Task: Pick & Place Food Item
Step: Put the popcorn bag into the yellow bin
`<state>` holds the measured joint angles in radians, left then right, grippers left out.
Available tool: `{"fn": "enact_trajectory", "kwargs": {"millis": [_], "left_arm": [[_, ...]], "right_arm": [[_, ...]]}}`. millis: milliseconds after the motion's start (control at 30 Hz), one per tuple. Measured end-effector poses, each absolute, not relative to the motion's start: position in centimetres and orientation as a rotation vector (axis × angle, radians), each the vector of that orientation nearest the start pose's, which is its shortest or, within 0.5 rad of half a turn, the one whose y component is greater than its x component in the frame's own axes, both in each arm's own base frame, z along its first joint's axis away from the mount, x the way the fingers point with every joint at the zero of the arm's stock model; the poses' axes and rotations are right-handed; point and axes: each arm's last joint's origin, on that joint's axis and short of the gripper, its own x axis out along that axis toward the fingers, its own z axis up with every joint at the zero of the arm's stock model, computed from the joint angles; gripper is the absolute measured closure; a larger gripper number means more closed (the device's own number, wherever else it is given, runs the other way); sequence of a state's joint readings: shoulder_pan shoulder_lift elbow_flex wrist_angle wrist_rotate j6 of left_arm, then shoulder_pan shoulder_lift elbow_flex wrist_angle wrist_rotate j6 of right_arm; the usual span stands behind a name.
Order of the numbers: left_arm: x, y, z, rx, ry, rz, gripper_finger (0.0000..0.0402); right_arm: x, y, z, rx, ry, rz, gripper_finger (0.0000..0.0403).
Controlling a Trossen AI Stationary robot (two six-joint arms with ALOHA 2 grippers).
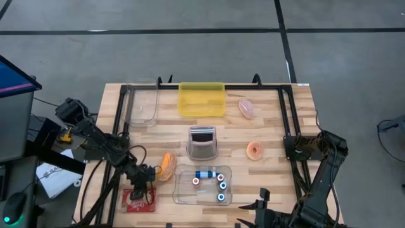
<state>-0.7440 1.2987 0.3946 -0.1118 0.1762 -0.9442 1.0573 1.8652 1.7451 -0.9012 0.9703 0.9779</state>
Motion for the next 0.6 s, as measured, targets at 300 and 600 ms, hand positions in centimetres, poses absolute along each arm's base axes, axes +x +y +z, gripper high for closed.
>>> {"fn": "enact_trajectory", "kwargs": {"millis": [300, 600], "left_arm": [[13.8, -14.5, 12.9, -0.487, 1.235, -0.37, 0.0396], [13.2, -13.6, 16.8, -0.464, 0.987, -0.488, 0.04]], "right_arm": [[21.3, 32.8, 31.5, 0.086, 0.498, -0.18, 0.0239], [21.5, 32.7, 31.5, 0.082, 0.499, -0.183, 0.0239]]}}
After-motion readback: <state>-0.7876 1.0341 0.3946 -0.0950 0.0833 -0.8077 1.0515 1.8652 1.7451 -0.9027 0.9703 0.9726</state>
